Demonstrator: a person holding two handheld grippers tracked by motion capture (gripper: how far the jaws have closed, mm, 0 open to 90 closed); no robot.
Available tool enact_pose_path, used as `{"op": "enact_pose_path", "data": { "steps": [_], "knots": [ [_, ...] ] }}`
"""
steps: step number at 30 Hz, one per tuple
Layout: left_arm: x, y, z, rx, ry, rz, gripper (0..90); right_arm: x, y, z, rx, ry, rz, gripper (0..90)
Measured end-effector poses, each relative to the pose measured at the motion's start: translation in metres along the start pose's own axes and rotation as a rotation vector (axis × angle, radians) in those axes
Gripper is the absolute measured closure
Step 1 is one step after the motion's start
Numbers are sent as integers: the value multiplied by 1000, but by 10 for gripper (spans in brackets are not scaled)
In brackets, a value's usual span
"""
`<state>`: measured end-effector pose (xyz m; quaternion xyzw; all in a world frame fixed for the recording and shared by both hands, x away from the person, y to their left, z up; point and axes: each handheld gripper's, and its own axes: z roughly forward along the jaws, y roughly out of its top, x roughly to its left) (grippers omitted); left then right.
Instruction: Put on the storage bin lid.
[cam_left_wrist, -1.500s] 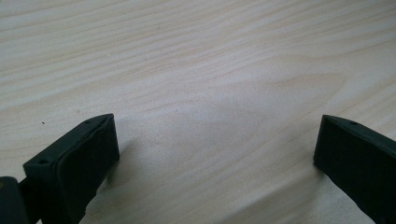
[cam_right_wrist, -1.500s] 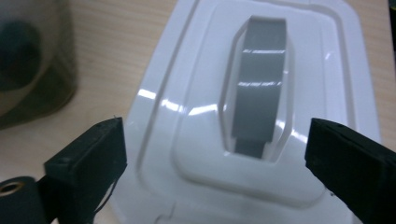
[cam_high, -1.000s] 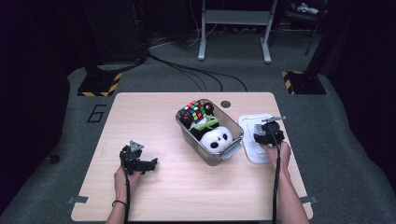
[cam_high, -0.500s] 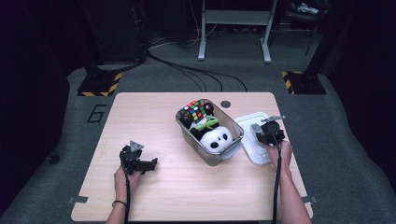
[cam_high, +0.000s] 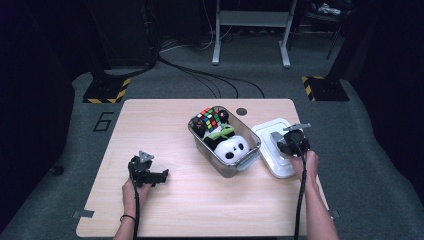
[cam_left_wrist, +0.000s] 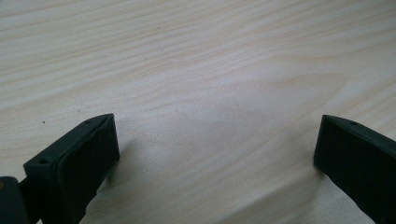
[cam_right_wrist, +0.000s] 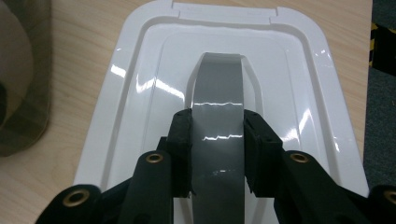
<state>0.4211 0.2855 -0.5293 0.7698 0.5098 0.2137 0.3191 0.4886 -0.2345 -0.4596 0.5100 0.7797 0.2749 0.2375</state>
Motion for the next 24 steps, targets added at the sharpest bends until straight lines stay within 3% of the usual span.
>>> {"op": "enact_pose_path", "data": {
  "steps": [9, 24],
  "knots": [
    [0, 0, 1, -7, 2, -3, 0, -12, 5, -17, -21, 9, 15, 668],
    [0, 0, 1, -7, 2, -4, 0, -18, 48, -66, -81, 0, -33, 668]
  ]
}}
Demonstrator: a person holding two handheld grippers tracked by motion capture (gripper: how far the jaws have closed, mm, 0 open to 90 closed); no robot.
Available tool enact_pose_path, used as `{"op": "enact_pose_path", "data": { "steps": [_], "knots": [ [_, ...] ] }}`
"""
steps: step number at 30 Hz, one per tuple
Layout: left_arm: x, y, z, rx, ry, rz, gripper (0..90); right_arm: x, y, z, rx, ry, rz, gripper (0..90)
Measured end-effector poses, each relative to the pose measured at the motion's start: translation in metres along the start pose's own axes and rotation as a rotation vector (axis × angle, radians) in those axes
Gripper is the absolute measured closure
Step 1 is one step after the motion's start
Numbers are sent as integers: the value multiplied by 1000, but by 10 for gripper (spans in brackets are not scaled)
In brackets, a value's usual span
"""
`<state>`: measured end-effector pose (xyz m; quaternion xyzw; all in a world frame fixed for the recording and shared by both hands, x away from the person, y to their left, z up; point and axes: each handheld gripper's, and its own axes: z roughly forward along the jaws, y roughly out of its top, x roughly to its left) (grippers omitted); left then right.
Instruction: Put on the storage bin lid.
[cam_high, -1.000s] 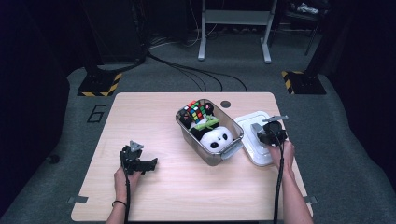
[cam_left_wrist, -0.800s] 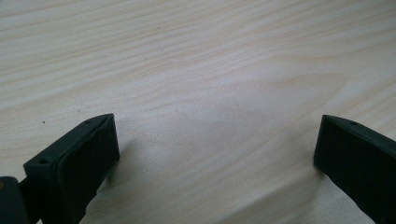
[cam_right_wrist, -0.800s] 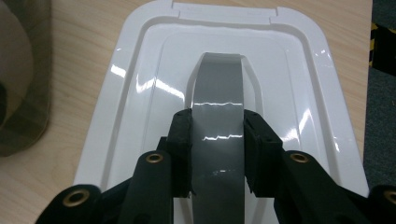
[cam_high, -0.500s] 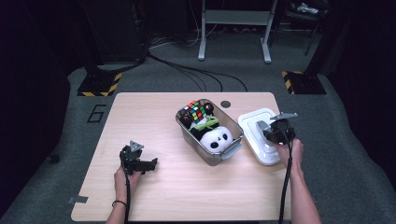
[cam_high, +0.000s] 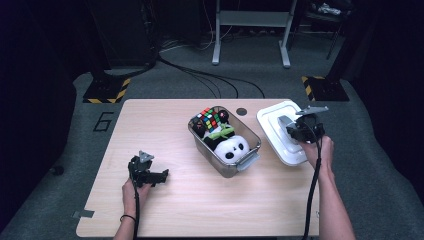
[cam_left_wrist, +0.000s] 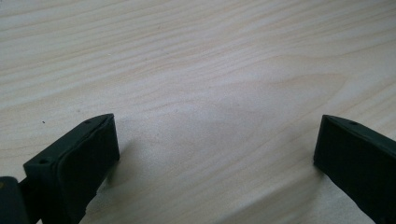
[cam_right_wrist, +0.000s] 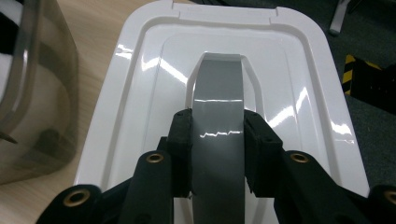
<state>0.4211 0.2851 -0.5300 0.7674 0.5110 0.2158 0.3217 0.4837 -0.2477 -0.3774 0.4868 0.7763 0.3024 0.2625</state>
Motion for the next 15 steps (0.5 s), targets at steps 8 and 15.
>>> {"op": "enact_pose_path", "data": {
  "steps": [8, 15],
  "knots": [
    [0, 0, 0, 0, 0, 0, 0, 11, 24, -16, -38, 40, -20, 667],
    [-1, 0, 0, -2, -1, -11, 0, 34, 43, -14, -46, 102, -41, 668]
  ]
}}
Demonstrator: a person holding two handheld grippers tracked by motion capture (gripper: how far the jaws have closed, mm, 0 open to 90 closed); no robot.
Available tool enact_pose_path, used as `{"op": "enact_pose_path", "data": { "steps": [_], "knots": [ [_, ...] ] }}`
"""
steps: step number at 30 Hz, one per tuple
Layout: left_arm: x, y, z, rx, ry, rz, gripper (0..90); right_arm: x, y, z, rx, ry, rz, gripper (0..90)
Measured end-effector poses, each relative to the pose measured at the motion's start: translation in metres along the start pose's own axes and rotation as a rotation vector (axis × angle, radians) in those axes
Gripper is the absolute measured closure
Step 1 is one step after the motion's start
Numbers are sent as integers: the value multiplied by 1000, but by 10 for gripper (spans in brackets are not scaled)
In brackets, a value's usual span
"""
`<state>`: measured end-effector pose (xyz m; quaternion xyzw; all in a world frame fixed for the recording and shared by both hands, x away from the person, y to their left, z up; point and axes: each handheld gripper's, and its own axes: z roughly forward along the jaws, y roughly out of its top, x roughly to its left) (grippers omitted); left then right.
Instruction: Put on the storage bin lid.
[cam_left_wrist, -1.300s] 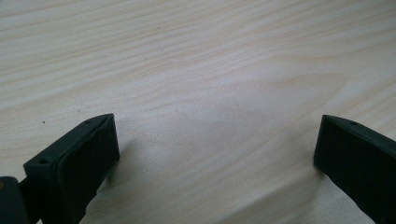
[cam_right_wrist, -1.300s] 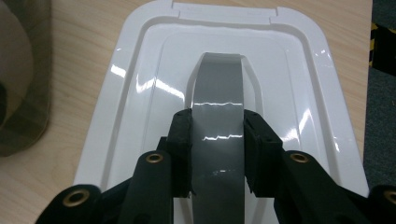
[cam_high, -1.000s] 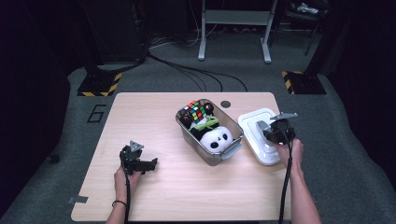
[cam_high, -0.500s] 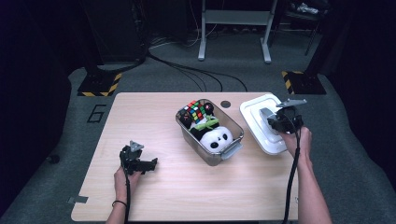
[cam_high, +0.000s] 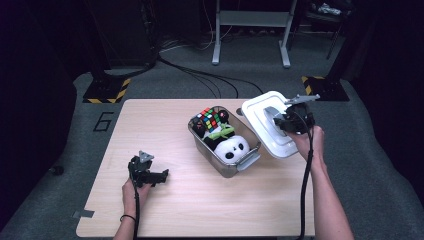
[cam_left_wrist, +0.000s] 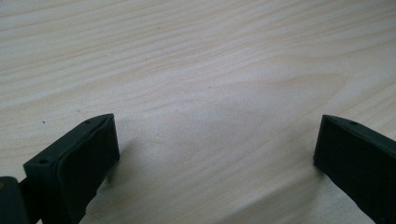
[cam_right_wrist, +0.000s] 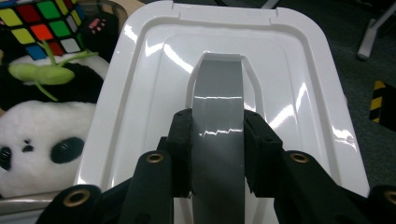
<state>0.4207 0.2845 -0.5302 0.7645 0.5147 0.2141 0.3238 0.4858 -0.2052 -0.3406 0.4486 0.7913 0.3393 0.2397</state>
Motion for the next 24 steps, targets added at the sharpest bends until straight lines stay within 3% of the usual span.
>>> {"op": "enact_pose_path", "data": {
  "steps": [5, 15, 24],
  "knots": [
    [1, 0, 0, 2, 1, 11, 0, 14, 12, 4, -24, 51, 1, 668],
    [1, 0, -1, 8, 0, 18, 0, 51, 33, 21, -49, 144, -49, 668],
    [1, 0, -1, 10, -2, 16, 0, 88, 49, 35, -42, 185, -69, 668]
  ]
}}
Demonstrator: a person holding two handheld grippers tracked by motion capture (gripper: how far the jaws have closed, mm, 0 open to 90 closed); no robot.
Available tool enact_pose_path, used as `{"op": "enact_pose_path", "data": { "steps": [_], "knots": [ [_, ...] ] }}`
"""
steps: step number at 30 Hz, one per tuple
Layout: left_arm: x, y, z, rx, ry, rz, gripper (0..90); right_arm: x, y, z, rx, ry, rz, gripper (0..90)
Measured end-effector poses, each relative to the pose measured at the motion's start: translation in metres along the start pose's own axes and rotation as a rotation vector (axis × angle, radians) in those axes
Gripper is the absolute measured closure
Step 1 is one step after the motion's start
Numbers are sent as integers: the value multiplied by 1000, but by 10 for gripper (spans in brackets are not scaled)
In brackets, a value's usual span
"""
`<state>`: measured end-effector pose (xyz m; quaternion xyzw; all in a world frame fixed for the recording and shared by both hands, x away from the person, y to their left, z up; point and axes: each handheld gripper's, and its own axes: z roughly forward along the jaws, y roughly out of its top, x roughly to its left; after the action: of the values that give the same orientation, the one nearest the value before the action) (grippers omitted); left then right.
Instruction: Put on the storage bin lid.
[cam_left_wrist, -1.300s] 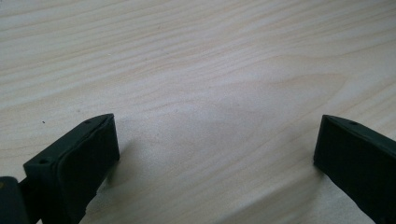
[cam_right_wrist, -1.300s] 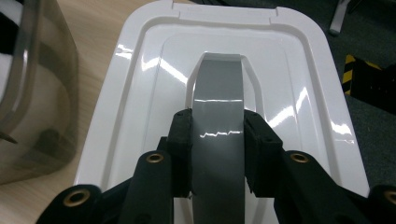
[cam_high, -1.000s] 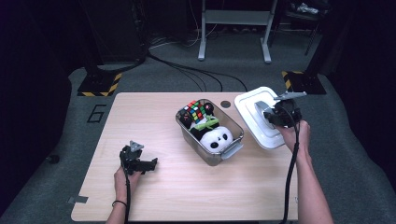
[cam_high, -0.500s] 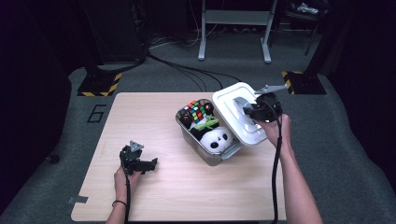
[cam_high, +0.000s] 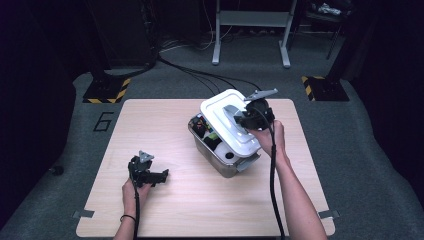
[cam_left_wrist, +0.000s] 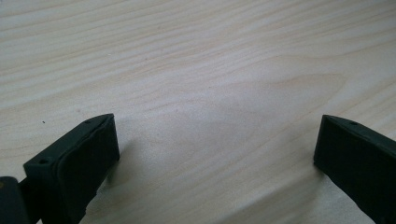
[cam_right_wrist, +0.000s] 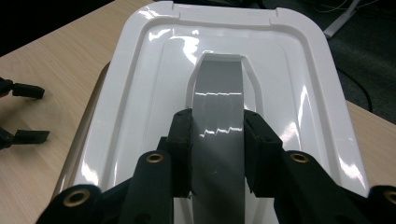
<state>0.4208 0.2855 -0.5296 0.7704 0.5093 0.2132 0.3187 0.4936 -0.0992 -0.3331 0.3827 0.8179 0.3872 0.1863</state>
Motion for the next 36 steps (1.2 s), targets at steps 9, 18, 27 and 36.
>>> {"op": "enact_pose_path", "data": {
  "steps": [9, 18, 27, 36],
  "knots": [
    [-1, 0, 0, -2, -2, -8, 0, 22, 6, 17, 22, 39, -24, 667],
    [-1, 0, 0, -2, -2, -8, 0, 36, 6, 28, 43, 10, -62, 667],
    [0, 0, 0, -2, -2, -8, 0, 47, 3, 32, 47, -7, -79, 668],
    [-1, 0, 0, -4, -2, -9, 0, 48, -1, 29, 43, -14, -79, 667]
  ]
}}
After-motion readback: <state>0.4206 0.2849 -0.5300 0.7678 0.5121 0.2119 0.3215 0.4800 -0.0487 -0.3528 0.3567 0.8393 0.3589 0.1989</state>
